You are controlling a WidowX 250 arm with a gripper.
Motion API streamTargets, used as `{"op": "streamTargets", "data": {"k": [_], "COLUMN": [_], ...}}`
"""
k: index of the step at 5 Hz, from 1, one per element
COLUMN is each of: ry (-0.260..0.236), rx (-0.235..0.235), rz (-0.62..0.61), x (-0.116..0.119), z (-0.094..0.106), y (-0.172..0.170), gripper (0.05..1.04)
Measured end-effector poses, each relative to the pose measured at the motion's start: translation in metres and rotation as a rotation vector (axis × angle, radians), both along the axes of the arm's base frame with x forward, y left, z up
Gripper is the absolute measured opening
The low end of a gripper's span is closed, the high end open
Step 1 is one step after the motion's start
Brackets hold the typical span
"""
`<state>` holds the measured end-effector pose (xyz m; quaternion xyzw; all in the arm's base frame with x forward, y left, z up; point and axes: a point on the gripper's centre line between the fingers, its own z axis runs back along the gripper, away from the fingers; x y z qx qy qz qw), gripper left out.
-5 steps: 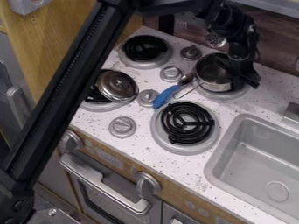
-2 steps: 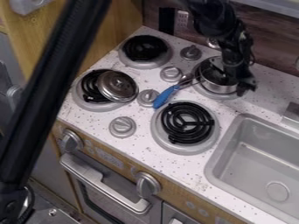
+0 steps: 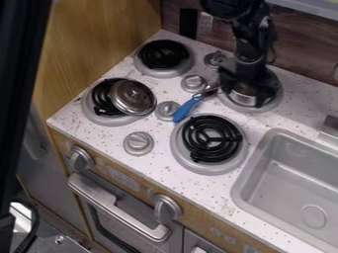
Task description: Moved the silver pot to the right top burner
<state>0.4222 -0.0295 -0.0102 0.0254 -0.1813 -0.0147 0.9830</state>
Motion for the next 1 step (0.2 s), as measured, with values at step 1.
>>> {"op": "streamTargets", "data": {"k": [1], "ry": [0.153], "rx": [-0.054], "rz": [-0.031], "x": [-0.0237], "z": [-0.0071], "y": [-0.0090], "gripper": [0.999]}}
